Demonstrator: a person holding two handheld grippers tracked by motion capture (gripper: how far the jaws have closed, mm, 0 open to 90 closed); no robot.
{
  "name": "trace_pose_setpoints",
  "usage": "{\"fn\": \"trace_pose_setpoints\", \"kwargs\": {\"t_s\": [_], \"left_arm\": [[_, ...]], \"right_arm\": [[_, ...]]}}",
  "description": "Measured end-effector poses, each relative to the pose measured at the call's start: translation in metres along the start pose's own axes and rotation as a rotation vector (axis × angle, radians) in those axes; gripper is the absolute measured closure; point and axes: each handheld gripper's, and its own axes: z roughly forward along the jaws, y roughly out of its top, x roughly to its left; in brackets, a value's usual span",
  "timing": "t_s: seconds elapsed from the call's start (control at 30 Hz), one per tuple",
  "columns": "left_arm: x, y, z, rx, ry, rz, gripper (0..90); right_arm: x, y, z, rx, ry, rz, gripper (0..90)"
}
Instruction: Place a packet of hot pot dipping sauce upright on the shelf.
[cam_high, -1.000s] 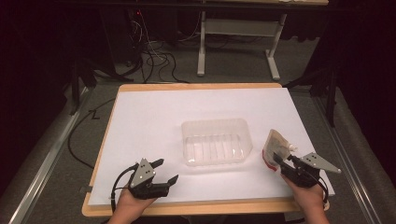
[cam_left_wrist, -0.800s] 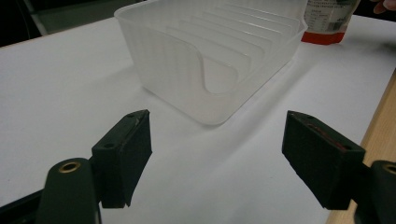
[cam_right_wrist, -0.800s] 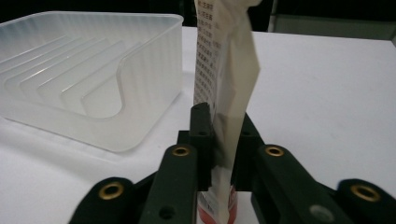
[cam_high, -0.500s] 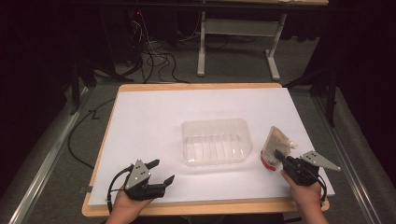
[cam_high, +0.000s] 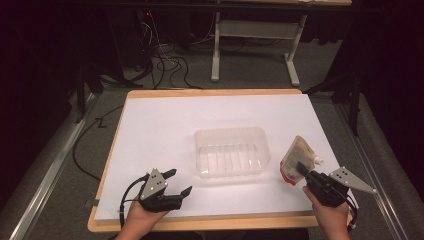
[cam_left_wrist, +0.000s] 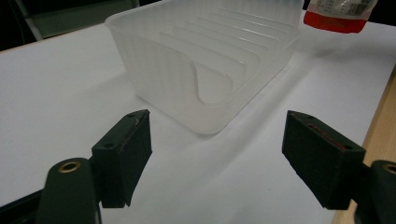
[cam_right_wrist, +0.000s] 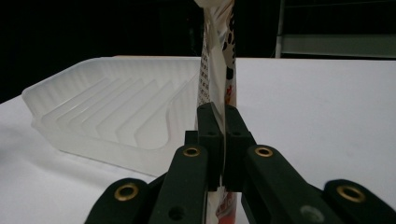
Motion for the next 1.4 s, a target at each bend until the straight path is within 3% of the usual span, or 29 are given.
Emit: {"fn": "trace_pose_setpoints", "kwargs": {"t_s": [0.4,0.87,1.07,1.4], "left_arm": [[-0.003,0.006,0.013,0.005,-0.027,0.022,24.3],[-0.002,0.005,0.009,-0.001,-0.014,0.022,24.3],[0.000,0.001,0.003,0.000,0.005,0.009,24.3],[0.007,-0.011,-0.024,0.001,0.069,-0.022,24.4]], "right_arm": [[0.016,0.003,-0.017,-0.033,0.049,0.008,90.0],[0.037,0.011,-0.015,-0.056,0.124,0.006,90.0],[0.050,0.015,-0.007,-0.059,0.160,-0.006,90.0],[0.075,0.024,0.024,-0.052,0.240,-0.018,90.0]]}}
